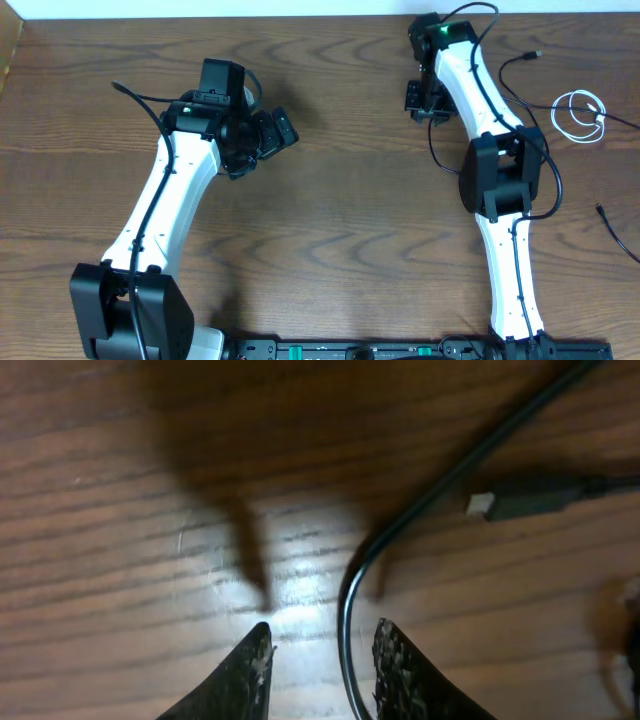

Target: Untangle cables

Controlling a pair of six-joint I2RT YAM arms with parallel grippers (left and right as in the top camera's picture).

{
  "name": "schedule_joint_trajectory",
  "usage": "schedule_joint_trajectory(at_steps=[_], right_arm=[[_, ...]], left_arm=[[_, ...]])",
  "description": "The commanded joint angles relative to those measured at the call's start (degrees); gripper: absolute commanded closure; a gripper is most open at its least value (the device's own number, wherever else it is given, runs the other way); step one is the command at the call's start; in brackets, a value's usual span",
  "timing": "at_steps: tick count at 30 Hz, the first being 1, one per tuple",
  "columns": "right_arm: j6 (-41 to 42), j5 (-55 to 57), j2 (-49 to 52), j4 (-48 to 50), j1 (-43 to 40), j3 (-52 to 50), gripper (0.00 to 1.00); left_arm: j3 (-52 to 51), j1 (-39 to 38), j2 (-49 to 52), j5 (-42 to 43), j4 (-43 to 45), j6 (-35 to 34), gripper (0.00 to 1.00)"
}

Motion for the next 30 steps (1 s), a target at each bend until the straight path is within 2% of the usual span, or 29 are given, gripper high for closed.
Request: schedule_joint_trajectory(at_steps=[1,11,15,22,30], right_arm=[[1.5,1.0,1.2,1.1,-0.3,-1.4,0.72],[2.4,1.8,1.3,3.0,-2.1,-7.3,0.80],[2.4,1.8,1.3,5.8,-2.7,-12.9,0.99],[0.3,2.0,0.3,7.1,-5.4,-14.3,0.99],[-4.6,-0.8,-10.5,6.1,-16.9,-10.0,0.99]], left_arm=[[0.7,0.1,0.3,-0.8,-0.1,-0.3,0.02],[0.7,0.1,0.3,-0.8,-0.1,-0.3,0.02],[0.7,0.1,0.3,-0.8,-0.1,-0.3,0.02],[0.7,0.1,0.3,-0.8,-0.1,-0.3,0.02],[0.7,0.1,0.3,-0.8,-0.1,-0.3,0.02]])
